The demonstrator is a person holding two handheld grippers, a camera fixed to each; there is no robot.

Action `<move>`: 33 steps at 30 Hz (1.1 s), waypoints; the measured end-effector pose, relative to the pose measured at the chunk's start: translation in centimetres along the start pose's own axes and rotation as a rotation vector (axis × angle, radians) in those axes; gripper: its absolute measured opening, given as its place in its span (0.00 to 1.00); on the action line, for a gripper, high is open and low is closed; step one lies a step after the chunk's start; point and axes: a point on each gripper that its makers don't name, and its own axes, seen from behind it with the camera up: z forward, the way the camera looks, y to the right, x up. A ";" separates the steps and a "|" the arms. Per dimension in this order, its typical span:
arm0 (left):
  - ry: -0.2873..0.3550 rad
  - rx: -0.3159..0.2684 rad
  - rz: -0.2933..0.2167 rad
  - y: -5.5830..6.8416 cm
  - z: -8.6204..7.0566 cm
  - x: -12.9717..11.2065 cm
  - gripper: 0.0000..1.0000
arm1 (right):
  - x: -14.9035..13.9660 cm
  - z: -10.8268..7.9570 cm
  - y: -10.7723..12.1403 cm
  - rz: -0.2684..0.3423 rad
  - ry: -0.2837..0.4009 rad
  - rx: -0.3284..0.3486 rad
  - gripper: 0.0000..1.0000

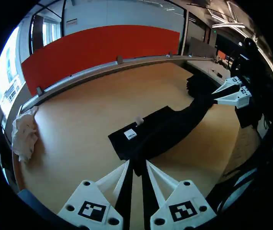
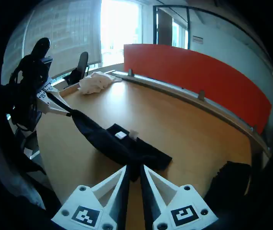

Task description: Fold towel

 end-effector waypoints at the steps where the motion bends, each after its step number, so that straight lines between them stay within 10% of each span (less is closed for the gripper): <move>1: 0.002 0.000 -0.001 0.0 -0.1 0.1 0.14 | 0.0 -0.1 0.0 0.000 0.001 0.000 0.17; 33: -0.025 -0.005 -0.043 0.0 1.7 -0.3 0.14 | -1.2 1.6 1.1 0.001 -0.049 -0.003 0.17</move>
